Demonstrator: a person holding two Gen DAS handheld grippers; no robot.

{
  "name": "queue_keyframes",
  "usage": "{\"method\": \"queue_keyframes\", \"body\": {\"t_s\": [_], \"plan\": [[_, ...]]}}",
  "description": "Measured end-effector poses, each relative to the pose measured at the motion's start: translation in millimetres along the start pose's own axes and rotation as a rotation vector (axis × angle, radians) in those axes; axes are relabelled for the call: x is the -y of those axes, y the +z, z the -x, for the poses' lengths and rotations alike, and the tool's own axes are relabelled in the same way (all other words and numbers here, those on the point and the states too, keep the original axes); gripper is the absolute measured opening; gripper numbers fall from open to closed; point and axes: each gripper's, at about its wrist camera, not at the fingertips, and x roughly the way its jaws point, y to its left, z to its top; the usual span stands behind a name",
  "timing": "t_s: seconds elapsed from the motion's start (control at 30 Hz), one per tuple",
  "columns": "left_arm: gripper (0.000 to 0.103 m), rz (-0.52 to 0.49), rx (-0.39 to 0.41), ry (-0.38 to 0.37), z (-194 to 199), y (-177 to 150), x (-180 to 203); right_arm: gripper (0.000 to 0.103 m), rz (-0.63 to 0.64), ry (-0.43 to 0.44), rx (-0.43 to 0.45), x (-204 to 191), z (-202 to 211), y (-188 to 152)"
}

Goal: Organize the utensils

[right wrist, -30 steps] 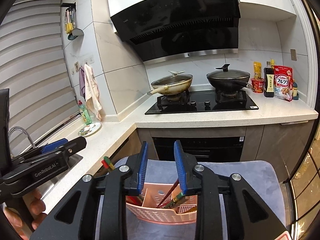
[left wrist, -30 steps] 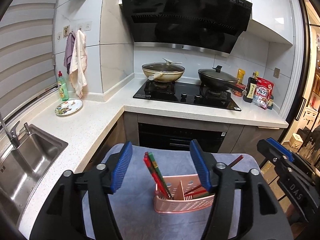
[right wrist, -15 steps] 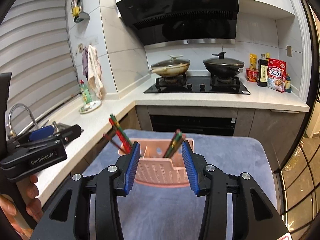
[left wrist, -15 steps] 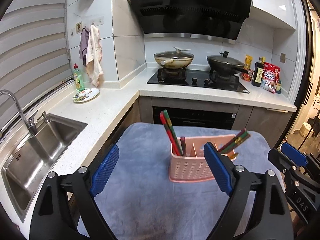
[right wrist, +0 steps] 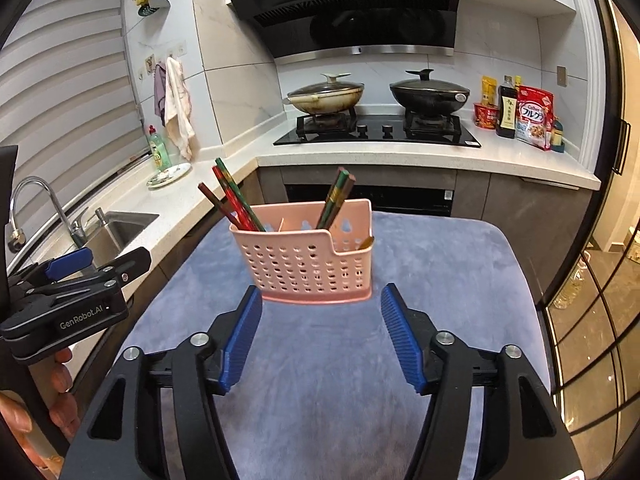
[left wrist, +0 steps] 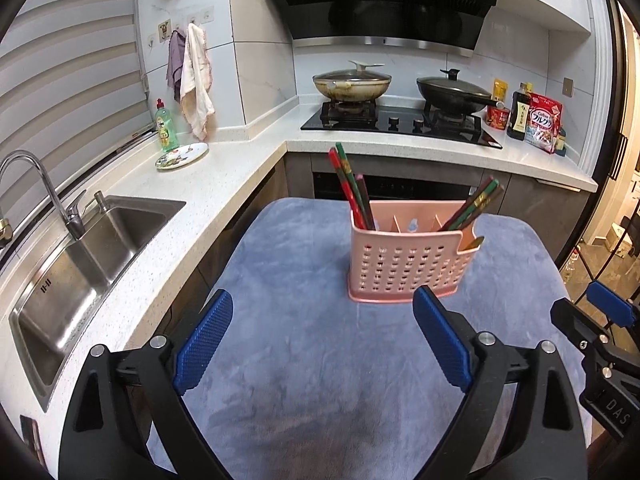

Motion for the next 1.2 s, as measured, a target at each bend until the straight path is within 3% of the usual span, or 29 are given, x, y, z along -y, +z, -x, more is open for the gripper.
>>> {"method": "queue_keyframes", "body": {"t_s": [0.6,0.9,1.03,1.2], "plan": [[0.095,-0.019,-0.076,0.029,-7.7,-49.2,4.6,0.083,0.010,-0.051,-0.052,-0.3,0.8,-34.6],[0.095,-0.020,-0.114,0.036,-14.0,-66.9,2.9,0.086,0.029,-0.057,-0.074,-3.0,-4.7,-44.1],[0.095,-0.019,-0.126,0.034,-16.1,-70.6,2.3,0.097,0.031,-0.058,-0.086,-3.8,-7.8,-48.7],[0.096,-0.013,-0.131,0.029,-16.2,-73.9,1.9,0.097,0.023,-0.056,-0.099,-3.5,-9.3,-52.9]]}}
